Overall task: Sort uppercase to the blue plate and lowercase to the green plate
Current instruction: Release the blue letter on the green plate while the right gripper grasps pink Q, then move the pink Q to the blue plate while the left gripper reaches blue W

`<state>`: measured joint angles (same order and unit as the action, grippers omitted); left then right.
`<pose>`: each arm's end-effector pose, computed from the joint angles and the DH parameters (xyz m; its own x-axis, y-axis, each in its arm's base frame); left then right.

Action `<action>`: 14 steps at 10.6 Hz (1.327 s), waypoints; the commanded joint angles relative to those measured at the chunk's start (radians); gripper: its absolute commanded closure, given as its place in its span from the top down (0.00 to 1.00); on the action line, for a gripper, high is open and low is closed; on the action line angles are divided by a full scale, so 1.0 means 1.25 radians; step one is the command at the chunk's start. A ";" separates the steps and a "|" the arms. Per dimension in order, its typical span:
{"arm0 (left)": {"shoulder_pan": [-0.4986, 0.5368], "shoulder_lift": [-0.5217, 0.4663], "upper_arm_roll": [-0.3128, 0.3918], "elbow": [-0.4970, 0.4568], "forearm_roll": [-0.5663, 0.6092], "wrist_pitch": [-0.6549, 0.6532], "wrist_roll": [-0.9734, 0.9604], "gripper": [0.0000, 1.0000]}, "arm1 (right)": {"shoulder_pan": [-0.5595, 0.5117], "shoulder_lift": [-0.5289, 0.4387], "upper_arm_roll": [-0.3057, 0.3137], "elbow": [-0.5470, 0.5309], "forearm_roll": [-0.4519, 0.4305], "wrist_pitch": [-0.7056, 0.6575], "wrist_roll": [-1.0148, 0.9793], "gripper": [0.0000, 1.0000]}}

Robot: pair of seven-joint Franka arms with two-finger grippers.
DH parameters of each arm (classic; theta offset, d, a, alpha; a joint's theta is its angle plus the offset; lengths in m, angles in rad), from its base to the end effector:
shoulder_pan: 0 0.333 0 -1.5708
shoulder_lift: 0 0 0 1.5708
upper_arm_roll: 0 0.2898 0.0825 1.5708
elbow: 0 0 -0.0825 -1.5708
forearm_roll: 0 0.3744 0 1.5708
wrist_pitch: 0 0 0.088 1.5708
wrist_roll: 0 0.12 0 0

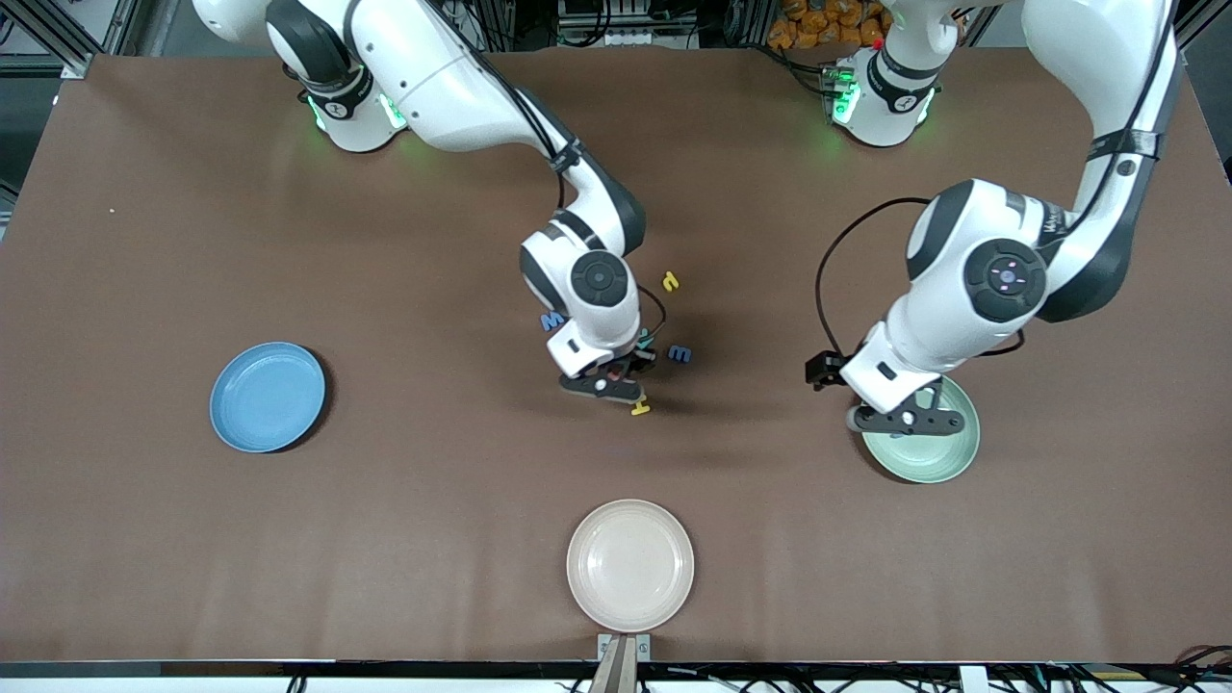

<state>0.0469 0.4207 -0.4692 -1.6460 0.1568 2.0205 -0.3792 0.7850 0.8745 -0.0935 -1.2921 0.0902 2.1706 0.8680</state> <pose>0.6028 -0.2281 0.3590 0.9970 -0.0762 -0.0140 -0.0755 -0.9962 0.0424 0.5428 0.4736 0.1959 0.9813 -0.1923 0.0027 -0.1923 -0.9813 -0.0080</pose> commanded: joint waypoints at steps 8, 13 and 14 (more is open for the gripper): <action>-0.129 0.024 -0.001 -0.037 -0.003 0.035 -0.083 1.00 | -0.280 -0.208 -0.004 -0.163 -0.016 -0.177 -0.476 0.00; -0.213 0.063 -0.001 -0.150 0.085 0.239 -0.219 1.00 | -0.505 -0.248 -0.004 -0.229 -0.023 -0.178 -0.868 0.00; -0.220 0.082 -0.003 -0.150 0.114 0.255 -0.221 1.00 | -0.545 -0.249 -0.004 -0.240 -0.023 -0.178 -0.946 0.00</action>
<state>-0.2195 0.4989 -0.4734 -1.8328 0.2411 2.3093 -0.6295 0.1601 0.6023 -0.1198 -1.5299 0.0749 1.9383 -0.2111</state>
